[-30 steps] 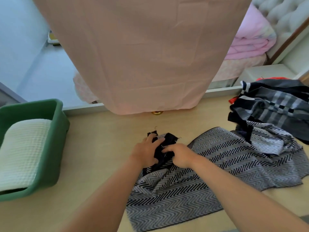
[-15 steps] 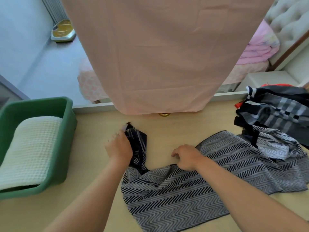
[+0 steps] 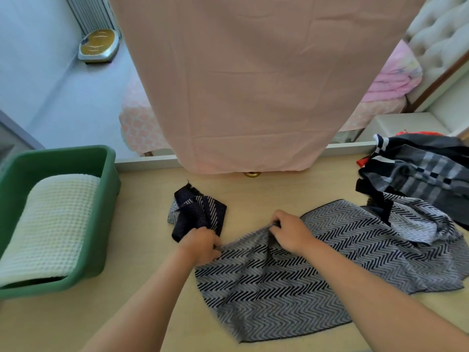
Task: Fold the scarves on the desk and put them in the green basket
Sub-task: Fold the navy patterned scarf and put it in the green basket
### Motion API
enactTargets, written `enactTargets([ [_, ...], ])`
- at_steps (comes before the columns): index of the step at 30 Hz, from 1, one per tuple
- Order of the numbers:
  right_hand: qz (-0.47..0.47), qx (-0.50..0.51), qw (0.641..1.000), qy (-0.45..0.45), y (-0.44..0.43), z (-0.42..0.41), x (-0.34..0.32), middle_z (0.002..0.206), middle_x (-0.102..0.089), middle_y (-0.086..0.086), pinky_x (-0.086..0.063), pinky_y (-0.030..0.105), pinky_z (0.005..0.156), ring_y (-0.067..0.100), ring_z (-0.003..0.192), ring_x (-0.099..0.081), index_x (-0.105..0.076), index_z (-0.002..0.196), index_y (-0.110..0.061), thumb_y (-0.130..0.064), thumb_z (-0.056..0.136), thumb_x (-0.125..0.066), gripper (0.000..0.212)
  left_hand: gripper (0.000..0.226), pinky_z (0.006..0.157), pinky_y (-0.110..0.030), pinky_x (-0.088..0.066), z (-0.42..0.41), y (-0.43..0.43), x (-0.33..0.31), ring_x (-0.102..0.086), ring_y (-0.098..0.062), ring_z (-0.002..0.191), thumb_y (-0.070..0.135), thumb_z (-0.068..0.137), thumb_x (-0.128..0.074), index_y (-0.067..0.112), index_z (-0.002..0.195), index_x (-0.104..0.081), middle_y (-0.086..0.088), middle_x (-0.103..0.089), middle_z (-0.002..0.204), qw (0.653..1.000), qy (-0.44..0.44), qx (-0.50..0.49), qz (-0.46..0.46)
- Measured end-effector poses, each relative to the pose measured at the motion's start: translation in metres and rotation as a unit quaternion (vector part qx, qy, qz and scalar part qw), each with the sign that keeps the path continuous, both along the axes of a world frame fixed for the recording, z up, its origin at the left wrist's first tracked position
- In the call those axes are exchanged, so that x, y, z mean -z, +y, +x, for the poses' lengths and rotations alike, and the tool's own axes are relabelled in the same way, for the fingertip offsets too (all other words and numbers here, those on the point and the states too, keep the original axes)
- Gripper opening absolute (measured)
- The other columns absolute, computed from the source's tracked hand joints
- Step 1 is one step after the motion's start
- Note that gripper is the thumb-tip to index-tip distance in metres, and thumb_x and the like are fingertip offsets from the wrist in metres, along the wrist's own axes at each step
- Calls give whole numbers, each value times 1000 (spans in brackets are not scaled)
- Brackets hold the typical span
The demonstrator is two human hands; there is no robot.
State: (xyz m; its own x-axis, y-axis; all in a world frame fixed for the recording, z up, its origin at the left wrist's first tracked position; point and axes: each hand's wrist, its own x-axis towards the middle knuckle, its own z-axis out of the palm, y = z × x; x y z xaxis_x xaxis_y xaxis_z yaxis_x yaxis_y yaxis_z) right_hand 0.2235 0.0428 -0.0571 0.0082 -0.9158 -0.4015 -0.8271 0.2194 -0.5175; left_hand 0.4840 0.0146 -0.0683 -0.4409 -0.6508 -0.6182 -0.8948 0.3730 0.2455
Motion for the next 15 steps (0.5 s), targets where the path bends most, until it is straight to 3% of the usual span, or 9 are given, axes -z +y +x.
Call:
enactTargets([
  [3,-33,45,998,3,-7,-6,-19,87,-61,1,-48,35,64,16,75,-58,-51,100,-20,-21,100,-49,3,29,80,-37,-49,4,-6,-19,-58,-22,89,40,103,-37,21,95,-58,-2,-65,102,995,43,-89,8],
  [6,-86,66,993,34,-14,-8,-35,83,-60,0,-48,34,59,19,72,-58,-51,103,-20,-21,97,-47,8,37,81,-37,-50,2,-22,-48,-60,-23,100,42,106,-27,21,108,-57,2,-65,111,994,18,-62,-89],
  [9,-164,100,980,43,-28,-8,-43,83,-61,4,-50,39,64,26,78,-59,-53,98,-16,-18,93,-47,8,26,81,-39,-50,-1,-46,-62,-59,-26,103,25,103,-37,23,120,-56,0,-62,118,973,-64,-27,-221],
  [10,-189,123,974,36,-33,-8,-44,87,-61,5,-50,39,67,28,82,-60,-54,99,-14,-16,94,-46,9,25,83,-39,-47,-1,-52,-62,-57,-28,104,20,98,-44,22,119,-57,-2,-61,117,956,-85,-43,-278],
  [12,-221,167,961,0,-41,-9,-41,107,-59,9,-48,35,76,30,95,-59,-54,115,-12,-8,95,-46,21,31,89,-42,-40,-1,-57,-62,-53,-32,104,13,86,-58,20,116,-59,-7,-58,114,917,-29,-110,-381],
  [15,-195,123,973,-22,-39,-5,-30,152,-25,10,-45,39,99,31,126,-45,-26,150,-17,5,86,-53,72,34,82,-42,-40,-7,-50,-47,-54,-33,97,8,79,-66,18,111,-61,-7,-58,108,888,79,-131,-433],
])
